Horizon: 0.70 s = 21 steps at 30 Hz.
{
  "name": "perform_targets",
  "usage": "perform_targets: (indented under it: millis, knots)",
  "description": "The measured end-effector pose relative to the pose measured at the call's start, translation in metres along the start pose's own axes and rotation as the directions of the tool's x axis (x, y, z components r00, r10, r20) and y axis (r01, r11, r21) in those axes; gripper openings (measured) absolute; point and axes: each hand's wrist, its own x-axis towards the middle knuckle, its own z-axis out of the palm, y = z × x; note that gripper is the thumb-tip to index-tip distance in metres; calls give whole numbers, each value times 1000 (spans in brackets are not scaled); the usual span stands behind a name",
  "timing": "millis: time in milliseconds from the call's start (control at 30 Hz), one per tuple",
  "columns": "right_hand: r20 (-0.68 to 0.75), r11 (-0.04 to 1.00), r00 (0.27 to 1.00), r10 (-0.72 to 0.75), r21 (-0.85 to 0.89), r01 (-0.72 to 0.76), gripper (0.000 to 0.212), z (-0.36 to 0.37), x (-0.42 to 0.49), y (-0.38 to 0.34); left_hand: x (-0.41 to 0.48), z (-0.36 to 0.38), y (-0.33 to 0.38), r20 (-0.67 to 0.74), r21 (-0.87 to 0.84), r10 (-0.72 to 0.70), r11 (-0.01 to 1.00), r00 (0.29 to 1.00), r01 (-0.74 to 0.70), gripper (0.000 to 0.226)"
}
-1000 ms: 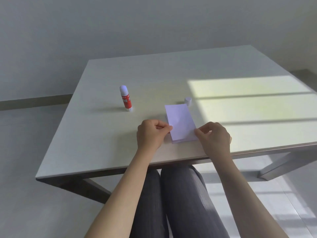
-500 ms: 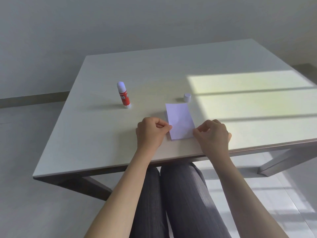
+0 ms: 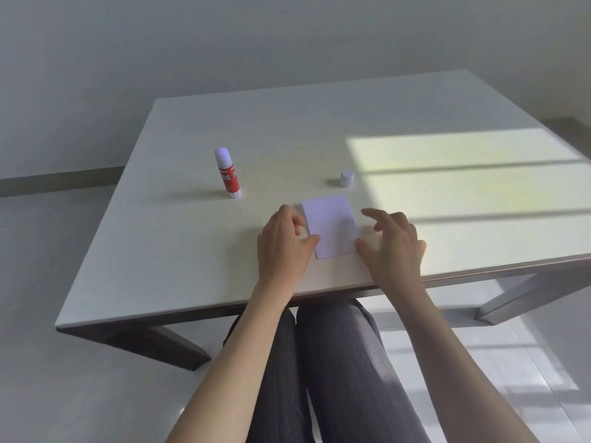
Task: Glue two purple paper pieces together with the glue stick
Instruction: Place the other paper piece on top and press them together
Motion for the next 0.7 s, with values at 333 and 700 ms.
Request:
perform_targets:
  millis: [333, 700]
  knots:
    - [304, 878, 911, -279, -303, 370, 60, 5, -4, 1, 20, -13, -19, 441, 359, 162, 870, 883, -339, 54]
    - [355, 843, 869, -344, -291, 452, 59, 32, -13, -33, 27, -61, -57, 517, 358, 90, 881, 851, -311, 72]
